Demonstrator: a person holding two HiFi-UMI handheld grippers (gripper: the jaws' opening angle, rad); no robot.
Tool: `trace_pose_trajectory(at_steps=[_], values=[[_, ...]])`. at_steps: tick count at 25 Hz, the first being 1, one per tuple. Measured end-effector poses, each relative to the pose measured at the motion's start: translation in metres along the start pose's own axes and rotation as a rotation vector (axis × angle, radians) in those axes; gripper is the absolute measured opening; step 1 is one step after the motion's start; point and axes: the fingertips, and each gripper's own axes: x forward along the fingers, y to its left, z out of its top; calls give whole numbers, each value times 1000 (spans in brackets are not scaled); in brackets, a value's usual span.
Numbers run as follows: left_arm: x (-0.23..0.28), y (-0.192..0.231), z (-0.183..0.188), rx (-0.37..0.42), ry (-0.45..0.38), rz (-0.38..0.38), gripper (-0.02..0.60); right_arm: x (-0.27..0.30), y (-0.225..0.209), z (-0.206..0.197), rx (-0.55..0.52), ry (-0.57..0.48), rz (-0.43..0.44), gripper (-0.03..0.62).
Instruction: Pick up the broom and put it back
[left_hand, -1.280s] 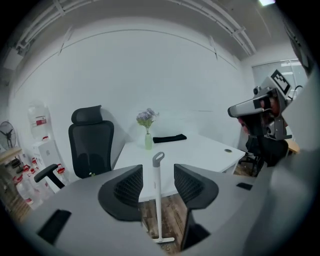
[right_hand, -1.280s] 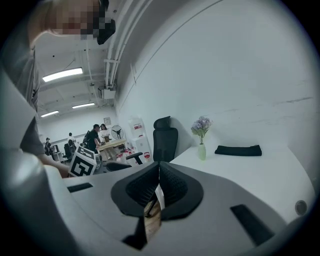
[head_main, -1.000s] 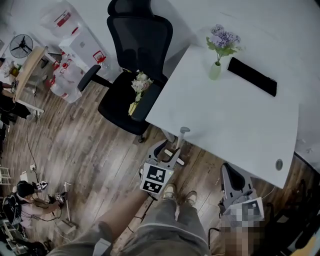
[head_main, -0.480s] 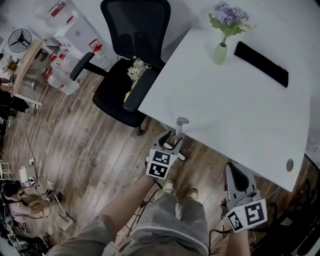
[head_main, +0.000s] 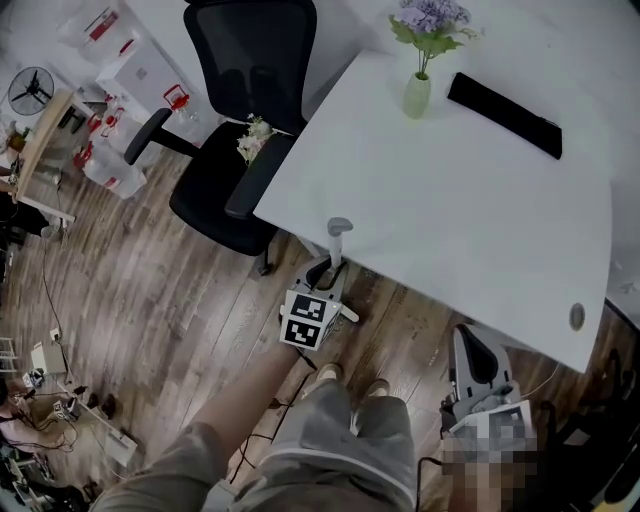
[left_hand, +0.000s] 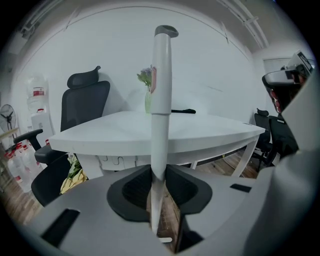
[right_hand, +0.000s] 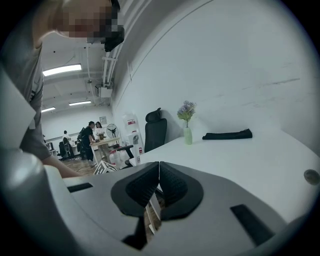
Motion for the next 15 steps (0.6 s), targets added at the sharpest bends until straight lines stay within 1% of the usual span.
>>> trace_pose_trajectory(at_steps=[4,7,11,15], values=[[-10,-5,-5,8,11,0,94,-16,-6,3,11,-26,-37,31],[-25,-12,-9,35,28,5,92,-29,-8,14,8,-67,-71,31],[-56,-20,-13,25,35,17,92,-50,-3,37,2,-103,-97,31],[-98,-31,0,21,16,12,92,-73,9,69,-22,-133,-102,31]])
